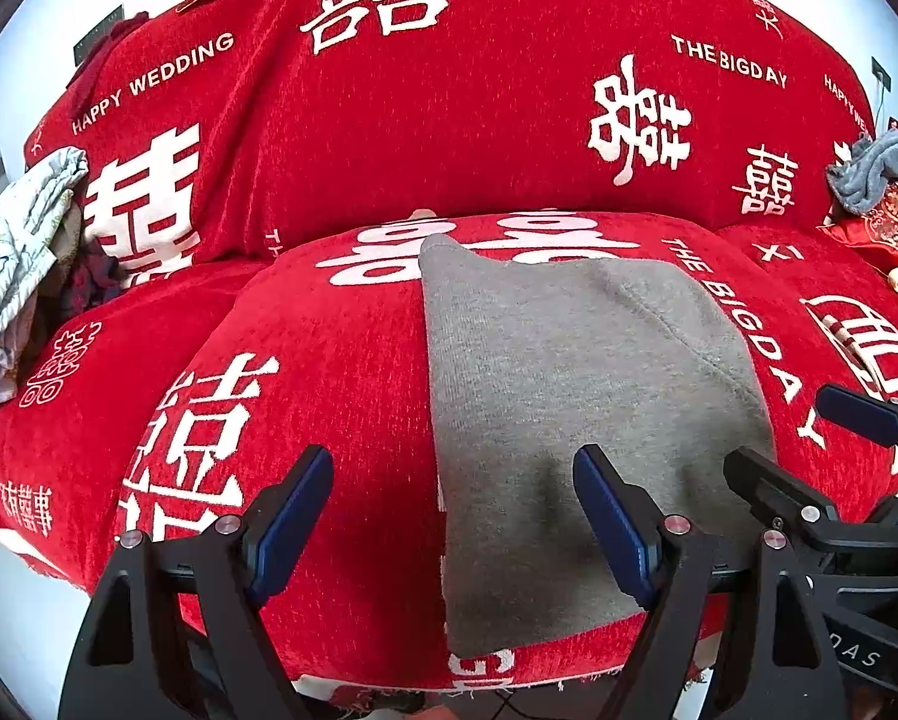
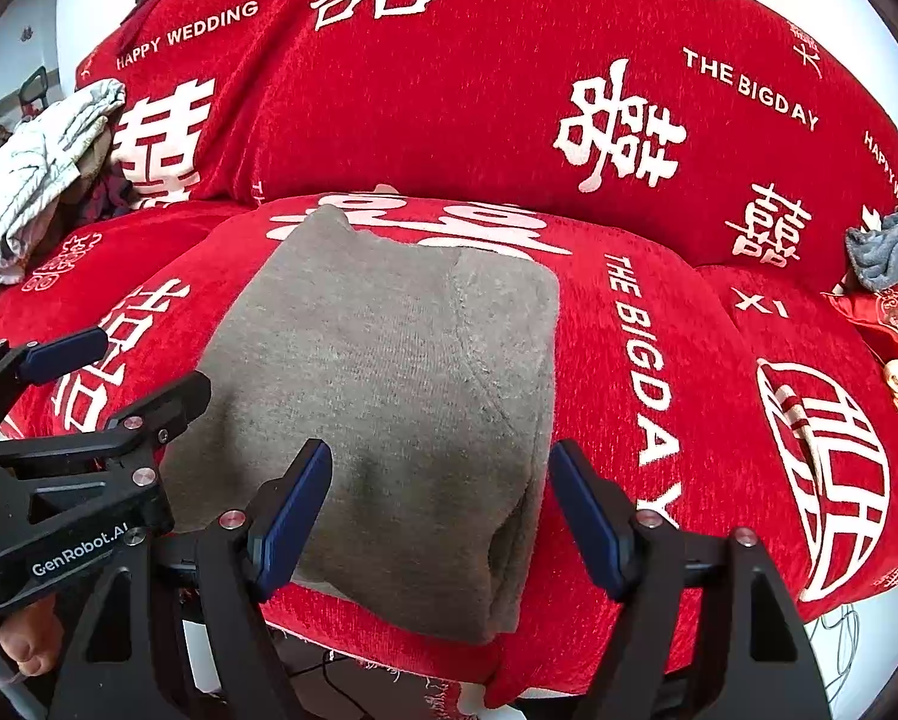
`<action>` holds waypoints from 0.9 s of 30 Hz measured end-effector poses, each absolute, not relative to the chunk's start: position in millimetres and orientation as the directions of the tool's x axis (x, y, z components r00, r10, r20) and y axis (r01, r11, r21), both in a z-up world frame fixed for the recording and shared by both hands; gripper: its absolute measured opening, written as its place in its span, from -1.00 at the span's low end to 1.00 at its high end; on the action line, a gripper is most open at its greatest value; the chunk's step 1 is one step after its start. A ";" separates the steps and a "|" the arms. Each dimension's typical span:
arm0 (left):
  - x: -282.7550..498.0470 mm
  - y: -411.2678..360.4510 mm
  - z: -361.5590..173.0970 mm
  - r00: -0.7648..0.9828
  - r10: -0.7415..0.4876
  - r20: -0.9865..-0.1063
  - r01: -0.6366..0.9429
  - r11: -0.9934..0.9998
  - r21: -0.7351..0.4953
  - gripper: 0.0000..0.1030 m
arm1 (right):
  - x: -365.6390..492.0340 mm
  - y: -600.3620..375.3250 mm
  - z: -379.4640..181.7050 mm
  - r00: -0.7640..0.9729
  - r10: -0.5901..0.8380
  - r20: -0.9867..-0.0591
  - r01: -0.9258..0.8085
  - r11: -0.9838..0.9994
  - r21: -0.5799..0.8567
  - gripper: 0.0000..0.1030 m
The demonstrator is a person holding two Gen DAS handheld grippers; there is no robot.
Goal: Fold small clothes
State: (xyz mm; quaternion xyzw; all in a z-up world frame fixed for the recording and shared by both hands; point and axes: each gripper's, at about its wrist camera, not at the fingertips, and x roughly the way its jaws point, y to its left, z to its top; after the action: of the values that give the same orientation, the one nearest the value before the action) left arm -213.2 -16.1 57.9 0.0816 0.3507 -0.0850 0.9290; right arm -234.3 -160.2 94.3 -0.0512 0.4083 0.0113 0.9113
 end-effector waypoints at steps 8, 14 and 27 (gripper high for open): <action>-214.5 -16.4 59.5 0.744 -0.094 -0.662 0.211 0.972 0.099 0.61 | -236.2 -159.0 97.2 0.669 -0.019 -0.743 -0.069 0.994 -0.088 0.51; -214.8 -17.1 59.9 0.743 -0.095 -0.662 0.211 0.972 0.098 0.61 | -236.7 -158.2 97.2 0.669 -0.020 -0.743 -0.068 0.994 -0.088 0.51; -214.7 -16.0 59.8 0.741 -0.097 -0.664 0.213 0.972 0.096 0.61 | -236.7 -157.6 97.1 0.667 -0.019 -0.744 -0.068 0.994 -0.087 0.51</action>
State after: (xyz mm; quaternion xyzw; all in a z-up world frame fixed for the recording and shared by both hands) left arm -214.7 -16.0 59.8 0.0832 0.3498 -0.0834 0.9294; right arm -236.7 -157.6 97.1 -0.0536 0.4076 0.0136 0.9115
